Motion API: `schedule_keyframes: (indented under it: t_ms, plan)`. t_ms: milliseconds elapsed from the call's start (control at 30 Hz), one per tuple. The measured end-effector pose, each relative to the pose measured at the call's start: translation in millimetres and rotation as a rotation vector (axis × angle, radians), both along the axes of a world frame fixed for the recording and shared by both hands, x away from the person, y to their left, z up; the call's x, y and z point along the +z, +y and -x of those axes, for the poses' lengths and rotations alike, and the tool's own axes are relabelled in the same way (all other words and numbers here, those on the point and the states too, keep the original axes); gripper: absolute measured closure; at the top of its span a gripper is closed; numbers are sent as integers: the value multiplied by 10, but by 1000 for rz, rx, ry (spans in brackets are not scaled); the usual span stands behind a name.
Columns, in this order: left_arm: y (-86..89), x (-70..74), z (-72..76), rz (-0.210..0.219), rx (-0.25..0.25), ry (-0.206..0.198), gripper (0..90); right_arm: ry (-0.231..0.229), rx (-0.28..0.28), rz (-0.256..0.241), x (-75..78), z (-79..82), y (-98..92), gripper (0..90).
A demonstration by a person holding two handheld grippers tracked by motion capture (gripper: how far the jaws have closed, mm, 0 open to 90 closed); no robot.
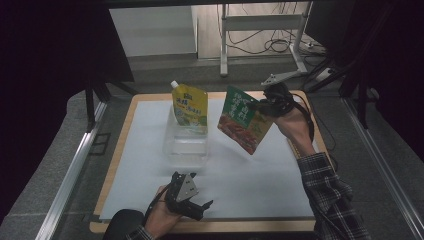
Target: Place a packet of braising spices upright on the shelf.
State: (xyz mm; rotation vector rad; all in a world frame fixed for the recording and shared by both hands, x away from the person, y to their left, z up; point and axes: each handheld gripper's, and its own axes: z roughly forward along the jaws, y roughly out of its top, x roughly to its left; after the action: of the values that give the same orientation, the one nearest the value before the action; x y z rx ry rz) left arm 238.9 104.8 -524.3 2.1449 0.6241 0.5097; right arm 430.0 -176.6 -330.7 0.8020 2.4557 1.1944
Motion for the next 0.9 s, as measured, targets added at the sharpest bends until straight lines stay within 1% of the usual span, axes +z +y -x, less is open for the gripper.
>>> schedule_keyframes:
  t_ms: [300,367,633,900]
  plan:
    - [32,23,-4,35,14,-1,4,4,39,-20,91,0,99,891]
    - [32,23,-3,36,15,0,4,4,42,-21,99,-2,108,891]
    - [30,29,4,55,13,0,3,2,97,-48,183,-11,200,891]
    - [28,34,10,63,8,0,2,5,132,-68,251,-31,306,892]
